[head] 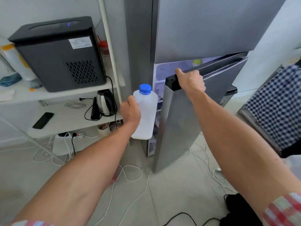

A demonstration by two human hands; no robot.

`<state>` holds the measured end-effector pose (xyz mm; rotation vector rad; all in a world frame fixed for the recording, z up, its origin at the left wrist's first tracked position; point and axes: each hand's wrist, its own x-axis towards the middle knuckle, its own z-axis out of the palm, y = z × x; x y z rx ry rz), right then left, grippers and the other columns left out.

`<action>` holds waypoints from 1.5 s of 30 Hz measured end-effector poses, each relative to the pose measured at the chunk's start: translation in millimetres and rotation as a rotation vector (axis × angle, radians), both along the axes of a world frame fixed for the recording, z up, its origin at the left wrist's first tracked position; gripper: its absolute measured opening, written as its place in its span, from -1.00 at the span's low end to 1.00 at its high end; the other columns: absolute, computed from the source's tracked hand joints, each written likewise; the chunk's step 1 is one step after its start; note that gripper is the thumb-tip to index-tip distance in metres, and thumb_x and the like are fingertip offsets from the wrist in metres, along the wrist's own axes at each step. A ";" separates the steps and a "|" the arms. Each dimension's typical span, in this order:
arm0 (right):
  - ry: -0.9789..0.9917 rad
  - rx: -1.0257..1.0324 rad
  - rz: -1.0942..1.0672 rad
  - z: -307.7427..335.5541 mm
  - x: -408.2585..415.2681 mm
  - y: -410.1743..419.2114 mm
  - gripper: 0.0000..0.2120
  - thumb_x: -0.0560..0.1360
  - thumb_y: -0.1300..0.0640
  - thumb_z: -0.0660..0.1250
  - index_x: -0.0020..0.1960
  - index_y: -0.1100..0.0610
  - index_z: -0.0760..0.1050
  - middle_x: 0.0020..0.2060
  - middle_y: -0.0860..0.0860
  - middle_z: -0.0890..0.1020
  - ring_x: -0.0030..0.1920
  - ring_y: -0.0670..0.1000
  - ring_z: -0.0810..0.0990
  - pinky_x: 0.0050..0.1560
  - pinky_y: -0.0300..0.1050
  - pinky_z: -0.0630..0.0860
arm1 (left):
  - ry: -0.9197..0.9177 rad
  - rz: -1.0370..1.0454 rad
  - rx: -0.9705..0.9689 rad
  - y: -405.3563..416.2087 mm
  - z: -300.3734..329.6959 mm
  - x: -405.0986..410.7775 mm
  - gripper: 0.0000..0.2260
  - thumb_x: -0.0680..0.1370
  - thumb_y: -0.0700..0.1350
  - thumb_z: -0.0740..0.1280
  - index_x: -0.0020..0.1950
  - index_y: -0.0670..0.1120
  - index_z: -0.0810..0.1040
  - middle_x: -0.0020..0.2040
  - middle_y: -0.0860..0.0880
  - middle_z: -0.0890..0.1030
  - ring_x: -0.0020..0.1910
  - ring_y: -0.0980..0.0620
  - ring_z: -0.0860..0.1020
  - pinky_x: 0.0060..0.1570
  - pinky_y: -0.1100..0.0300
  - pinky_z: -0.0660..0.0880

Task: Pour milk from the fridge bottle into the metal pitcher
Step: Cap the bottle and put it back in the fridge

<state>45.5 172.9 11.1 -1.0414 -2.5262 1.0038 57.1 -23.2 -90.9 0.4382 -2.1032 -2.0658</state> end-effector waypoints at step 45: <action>-0.219 0.603 -0.208 -19.7 168.7 106.3 -0.70 0.72 0.07 0.10 0.33 0.21 0.42 0.31 0.11 0.42 0.27 0.22 0.48 -0.05 0.05 0.27 | -0.351 -0.601 0.096 236.1 -156.8 40.5 -0.71 0.65 -0.12 0.03 -0.27 -0.01 0.31 -0.39 0.00 0.36 -0.43 0.09 0.29 -0.40 0.21 0.26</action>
